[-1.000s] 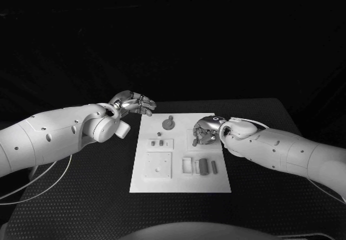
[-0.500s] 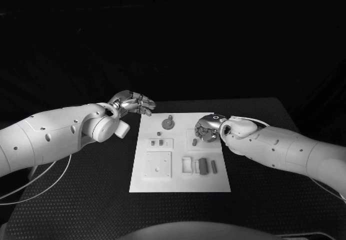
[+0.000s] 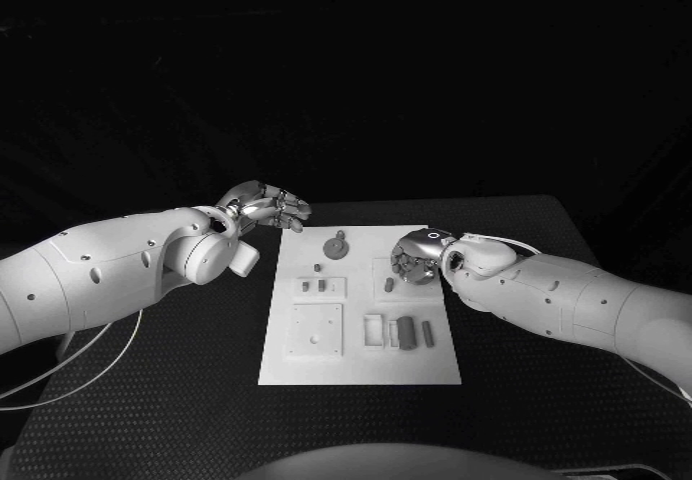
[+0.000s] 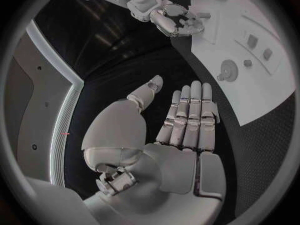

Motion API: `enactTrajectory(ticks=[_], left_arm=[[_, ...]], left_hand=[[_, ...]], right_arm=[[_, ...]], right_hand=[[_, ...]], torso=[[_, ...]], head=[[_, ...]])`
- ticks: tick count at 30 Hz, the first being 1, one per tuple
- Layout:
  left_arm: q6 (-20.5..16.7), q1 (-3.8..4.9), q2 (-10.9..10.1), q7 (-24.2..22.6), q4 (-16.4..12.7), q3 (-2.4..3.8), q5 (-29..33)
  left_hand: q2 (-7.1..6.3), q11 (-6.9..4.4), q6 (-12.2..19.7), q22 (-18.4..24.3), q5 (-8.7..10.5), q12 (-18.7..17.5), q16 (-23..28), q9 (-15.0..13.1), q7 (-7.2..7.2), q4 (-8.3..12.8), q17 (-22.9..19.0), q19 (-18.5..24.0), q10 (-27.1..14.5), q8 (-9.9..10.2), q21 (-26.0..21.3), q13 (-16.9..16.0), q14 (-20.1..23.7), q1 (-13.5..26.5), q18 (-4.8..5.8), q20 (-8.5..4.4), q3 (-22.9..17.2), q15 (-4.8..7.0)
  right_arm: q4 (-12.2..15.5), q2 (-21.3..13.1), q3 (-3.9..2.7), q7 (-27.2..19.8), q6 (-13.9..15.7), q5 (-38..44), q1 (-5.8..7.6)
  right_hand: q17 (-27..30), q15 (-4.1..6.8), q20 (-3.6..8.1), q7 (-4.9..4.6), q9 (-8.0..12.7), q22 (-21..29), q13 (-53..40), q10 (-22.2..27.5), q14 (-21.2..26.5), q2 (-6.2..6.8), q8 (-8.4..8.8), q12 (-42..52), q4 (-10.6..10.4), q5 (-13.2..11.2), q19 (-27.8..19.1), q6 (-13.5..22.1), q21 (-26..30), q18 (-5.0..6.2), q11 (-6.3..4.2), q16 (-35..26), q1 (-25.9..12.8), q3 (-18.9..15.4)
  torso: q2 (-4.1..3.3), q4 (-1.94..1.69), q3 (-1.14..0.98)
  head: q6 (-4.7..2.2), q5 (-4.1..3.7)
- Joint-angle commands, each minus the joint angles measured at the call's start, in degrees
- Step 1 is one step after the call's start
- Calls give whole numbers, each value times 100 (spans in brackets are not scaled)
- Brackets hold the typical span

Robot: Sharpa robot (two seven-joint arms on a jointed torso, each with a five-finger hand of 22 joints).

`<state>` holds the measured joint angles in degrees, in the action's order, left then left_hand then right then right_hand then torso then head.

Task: Assemble the parts on the task board

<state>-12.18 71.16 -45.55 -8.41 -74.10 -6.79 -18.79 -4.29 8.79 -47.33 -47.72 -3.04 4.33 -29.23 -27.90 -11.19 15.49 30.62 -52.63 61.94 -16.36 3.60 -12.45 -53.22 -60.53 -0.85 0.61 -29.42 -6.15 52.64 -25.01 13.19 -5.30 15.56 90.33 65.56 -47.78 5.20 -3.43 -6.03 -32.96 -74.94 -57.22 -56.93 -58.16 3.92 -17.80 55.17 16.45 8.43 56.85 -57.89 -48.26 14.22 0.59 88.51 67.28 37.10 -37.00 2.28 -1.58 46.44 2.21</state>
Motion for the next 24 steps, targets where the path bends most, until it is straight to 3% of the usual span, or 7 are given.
enactTrajectory(ticks=[1,4,8,17,24], left_arm=[[65,8,8,-28,-6,4,7],[65,8,0,-26,-9,4,7],[61,8,-4,-26,-9,4,7],[63,8,-8,-25,-10,4,7],[66,8,-15,-19,-18,4,7]], left_hand=[[-12,13,51,10,13,-9,34,7,-9,-33,9,-30,30,-17,28,8,-37,10,-48,-5,6,0],[-12,13,53,12,13,-9,36,8,-9,-33,11,-30,30,-17,28,9,-37,10,-48,-6,7,1],[-13,13,54,14,13,-10,38,8,-10,-33,13,-30,30,-17,28,10,-38,9,-48,-6,7,1],[-14,13,58,20,13,-11,43,9,-11,-32,20,-29,30,-16,27,12,-39,6,-47,-6,7,1],[-14,13,59,24,13,-11,48,10,-12,-31,25,-30,30,-17,27,13,-39,4,-47,-7,6,1]], right_arm=[[40,-55,21,-45,225,-260,-32],[103,-102,20,-117,528,-461,-32],[146,-133,20,-166,809,-609,-31],[189,-178,20,-176,994,-685,-30],[221,-236,19,-24,823,-580,-29]], right_hand=[[-1,29,23,-40,1,-107,15,-7,-5,79,-5,21,-15,1,31,-3,-20,78,-26,9,-98,-36],[17,-43,16,-152,90,-94,43,13,-4,334,226,8,-99,0,44,401,-5,78,67,-18,-289,-108],[24,-115,9,-228,120,-96,53,44,4,541,328,14,-196,-13,36,606,6,78,140,-26,-500,-263],[27,-147,10,-257,110,-98,62,81,27,611,338,25,-244,-8,10,657,22,78,168,-30,-596,-399],[24,-140,20,-242,89,-100,65,77,23,578,303,43,-258,-2,17,608,20,78,157,-18,-567,-406]], torso=[[0,0,0],[2,1,1],[1,1,0],[1,1,0],[0,2,0]], head=[[-4,-4],[-6,-6],[-11,-5],[-14,-5],[-15,-10]])
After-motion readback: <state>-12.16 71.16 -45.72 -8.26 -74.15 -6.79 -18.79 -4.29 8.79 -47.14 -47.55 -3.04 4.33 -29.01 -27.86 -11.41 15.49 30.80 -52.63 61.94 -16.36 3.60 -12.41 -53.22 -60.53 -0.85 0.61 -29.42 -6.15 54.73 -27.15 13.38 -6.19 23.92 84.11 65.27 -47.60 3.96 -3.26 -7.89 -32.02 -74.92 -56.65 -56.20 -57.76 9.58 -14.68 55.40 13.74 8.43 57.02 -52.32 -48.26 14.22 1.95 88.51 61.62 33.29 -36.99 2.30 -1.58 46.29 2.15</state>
